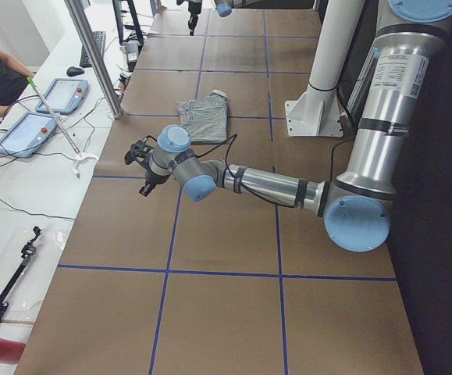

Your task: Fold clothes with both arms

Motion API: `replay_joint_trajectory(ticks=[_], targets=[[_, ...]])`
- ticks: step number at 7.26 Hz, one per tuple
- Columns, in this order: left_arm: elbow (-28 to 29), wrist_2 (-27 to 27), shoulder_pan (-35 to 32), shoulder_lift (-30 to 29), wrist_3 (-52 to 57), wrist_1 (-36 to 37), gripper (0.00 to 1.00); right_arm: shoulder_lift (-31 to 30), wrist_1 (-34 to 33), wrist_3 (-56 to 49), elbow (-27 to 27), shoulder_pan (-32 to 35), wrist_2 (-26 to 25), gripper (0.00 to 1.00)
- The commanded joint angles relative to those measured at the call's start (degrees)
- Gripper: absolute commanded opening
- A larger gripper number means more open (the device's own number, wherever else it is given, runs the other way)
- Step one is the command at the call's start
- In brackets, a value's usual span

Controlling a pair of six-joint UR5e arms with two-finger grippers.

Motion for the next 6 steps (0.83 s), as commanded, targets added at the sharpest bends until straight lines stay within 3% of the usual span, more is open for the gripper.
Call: replay_joint_trajectory(ticks=[1,2,3,4,5,6], targets=[[-0.4,-4.7,-10.6,1.8,16.8,11.4,0.0,-9.7,-6.5,-25.7,2.9,10.3,1.5,0.0],[-1.9,-5.2,-13.4,1.9,23.2,21.0,0.0,-12.6,-10.7,-35.7,3.0,13.1,1.6,0.0],[-3.0,-5.3,-14.5,2.3,28.0,30.5,0.14,-16.1,-14.1,-41.4,4.7,14.4,1.6,0.0],[-5.9,-5.3,-14.6,5.8,31.2,37.0,0.6,-18.3,-17.9,-41.7,8.4,14.4,1.6,0.97],[-8.1,-5.8,-14.4,8.8,30.6,38.4,1.0,-19.2,-19.3,-41.7,10.1,14.4,1.7,1.0],[-8.4,-8.8,-14.3,8.8,30.6,43.8,1.0,-19.0,-20.2,-41.7,10.2,14.3,2.1,1.0]])
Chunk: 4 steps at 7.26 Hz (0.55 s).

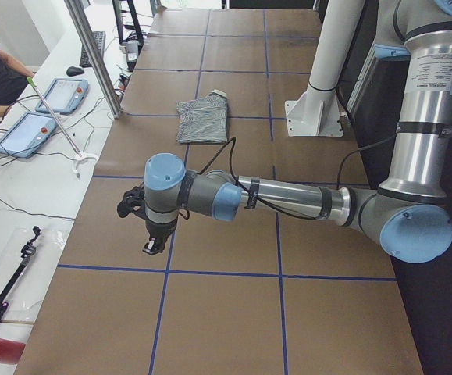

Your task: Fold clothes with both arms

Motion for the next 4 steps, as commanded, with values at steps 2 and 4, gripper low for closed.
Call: replay_joint_trajectory(ticks=[2,4], targets=[[-4.4,-4.9,0.0,3.9,-6.9,8.0,1.0,0.3,-4.0,0.2,1.3,-1.3,2.2,1.0],[-5.8,-4.5,1.1,5.0,-13.8,6.9,1.0,2.2,-7.2,0.3,1.2,-2.2,3.4,1.0]])
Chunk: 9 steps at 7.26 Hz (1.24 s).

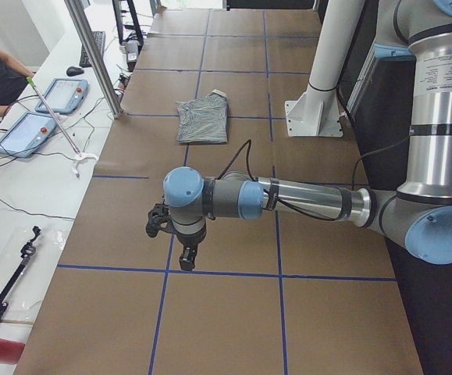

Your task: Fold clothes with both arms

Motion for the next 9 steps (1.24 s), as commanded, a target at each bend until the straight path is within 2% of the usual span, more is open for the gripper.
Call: replay_joint_trajectory(ticks=[1,2,4,9], targets=[[0.2,0.2,0.6,2.2,5.6,-1.9,1.0,1.9,-2.2,0.1,-0.5,-1.2,1.1,1.0],[0.1,0.0,0.6,3.4,9.1,-3.3,1.0,2.9,-3.2,0.1,-0.5,-1.5,1.1,1.0],[0.0,-0.4,0.5,4.7,8.9,-3.7,1.0,3.8,-4.0,0.1,-0.5,-1.5,1.0,1.0],[0.8,-0.3,0.6,3.6,9.2,-3.4,1.0,5.6,-4.0,0.1,-2.2,-1.6,0.8,1.0]])
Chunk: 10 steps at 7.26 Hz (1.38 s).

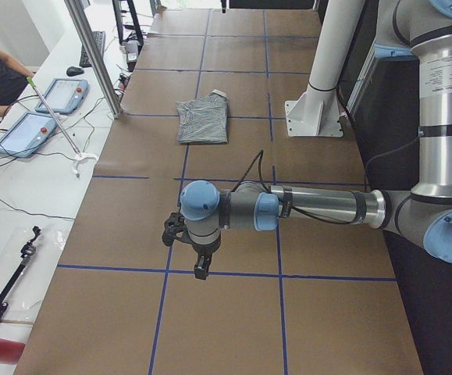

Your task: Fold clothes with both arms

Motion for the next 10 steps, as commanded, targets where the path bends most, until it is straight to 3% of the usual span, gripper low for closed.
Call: replay_joint_trajectory(ticks=[1,5,6,10], targets=[[0.6,0.2,0.0,-0.2,0.1,-0.2,1.0,1.6,0.0,0.0,-0.9,0.0,-0.1,1.0],[2.8,-0.3,0.0,0.1,-3.0,0.1,1.0,1.7,0.2,0.1,-0.7,0.0,-0.7,1.0],[2.5,-0.3,-0.1,0.4,-8.0,-0.2,1.0,1.6,0.2,0.1,-0.7,0.1,-0.6,1.0],[1.6,-0.2,-0.1,0.6,-8.9,-0.3,1.0,1.3,0.3,-0.2,-0.4,0.2,-1.6,1.0]])
